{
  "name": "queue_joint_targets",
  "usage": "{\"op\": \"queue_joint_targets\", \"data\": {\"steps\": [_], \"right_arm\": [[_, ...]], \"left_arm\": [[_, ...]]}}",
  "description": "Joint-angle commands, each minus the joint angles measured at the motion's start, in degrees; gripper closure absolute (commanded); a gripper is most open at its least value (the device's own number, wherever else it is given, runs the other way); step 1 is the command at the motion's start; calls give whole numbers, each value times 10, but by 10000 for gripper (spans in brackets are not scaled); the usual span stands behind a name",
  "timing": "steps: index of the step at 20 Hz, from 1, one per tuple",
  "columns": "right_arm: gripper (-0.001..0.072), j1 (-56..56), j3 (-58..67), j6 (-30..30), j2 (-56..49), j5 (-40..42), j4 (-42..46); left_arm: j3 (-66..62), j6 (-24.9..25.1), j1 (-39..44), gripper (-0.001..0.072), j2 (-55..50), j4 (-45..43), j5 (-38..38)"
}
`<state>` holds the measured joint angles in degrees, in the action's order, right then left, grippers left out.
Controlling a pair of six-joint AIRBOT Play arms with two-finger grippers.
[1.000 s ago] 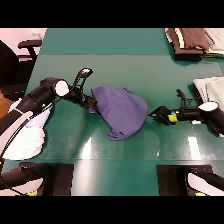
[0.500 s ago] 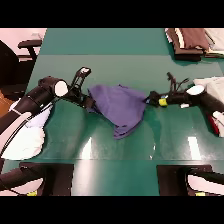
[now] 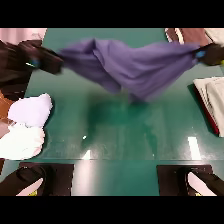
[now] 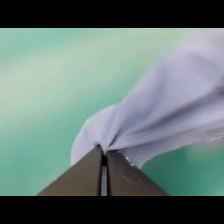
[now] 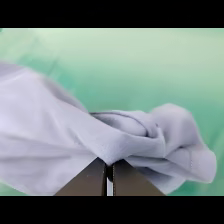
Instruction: Fold the shirts.
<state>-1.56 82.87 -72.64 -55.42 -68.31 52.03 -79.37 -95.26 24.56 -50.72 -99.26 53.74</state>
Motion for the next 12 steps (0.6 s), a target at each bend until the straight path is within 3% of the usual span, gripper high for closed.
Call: {"op": "queue_joint_targets", "data": {"steps": [1, 7, 12], "right_arm": [[695, 40, 95, -21, 72, -64, 43], [695, 92, 200, -66, 60, -131, 50], [695, -10, 125, -96, -44, -184, 52]], "left_arm": [[-92, -3, -1, 683, 82, -7, -1], [-121, -2, -1, 683, 125, 43, 31], [-31, 28, -1, 683, 51, 104, 110]]}}
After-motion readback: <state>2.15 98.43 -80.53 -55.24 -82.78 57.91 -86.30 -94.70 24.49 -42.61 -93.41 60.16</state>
